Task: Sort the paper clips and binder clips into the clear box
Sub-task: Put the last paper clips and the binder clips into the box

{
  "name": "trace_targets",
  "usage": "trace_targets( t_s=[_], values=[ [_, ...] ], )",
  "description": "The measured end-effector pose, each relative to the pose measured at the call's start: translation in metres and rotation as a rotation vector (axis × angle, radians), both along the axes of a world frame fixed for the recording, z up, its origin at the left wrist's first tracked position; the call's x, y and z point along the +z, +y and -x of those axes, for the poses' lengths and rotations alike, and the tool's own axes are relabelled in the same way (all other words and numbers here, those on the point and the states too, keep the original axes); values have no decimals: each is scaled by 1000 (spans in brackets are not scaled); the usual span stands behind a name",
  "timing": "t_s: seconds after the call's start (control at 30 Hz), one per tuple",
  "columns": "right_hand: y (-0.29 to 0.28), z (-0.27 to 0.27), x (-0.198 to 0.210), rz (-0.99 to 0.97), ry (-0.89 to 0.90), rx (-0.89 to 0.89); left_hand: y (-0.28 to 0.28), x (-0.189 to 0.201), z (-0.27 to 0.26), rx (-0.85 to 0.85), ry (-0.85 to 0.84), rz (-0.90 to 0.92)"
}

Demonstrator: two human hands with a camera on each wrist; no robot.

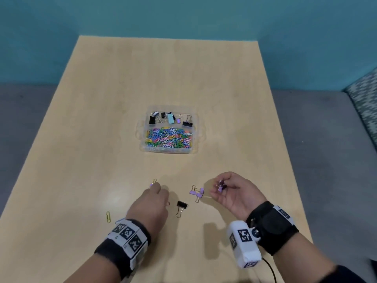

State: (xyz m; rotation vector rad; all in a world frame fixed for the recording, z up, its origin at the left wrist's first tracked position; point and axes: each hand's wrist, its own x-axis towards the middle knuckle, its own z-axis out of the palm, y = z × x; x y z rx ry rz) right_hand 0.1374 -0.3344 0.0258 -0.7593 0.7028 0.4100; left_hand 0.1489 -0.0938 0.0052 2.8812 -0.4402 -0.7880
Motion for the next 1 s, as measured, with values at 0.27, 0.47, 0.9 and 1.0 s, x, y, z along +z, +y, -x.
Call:
trace_targets(
  t_s=[0.27, 0.47, 0.9, 1.0],
  values=[
    [6, -16, -9, 894, -126, 610, 12, 0, -8, 380, -41, 321],
    [18, -19, -8, 1460, -509, 1484, 33, -5, -36, 581, -102, 310],
    [31, -39, -8, 1417, -444, 1503, 11, -9, -51, 275, 10, 50],
    [30, -41, -7, 1400, -412, 1508, 7, -2, -55, 192, 18, 25]
  ],
)
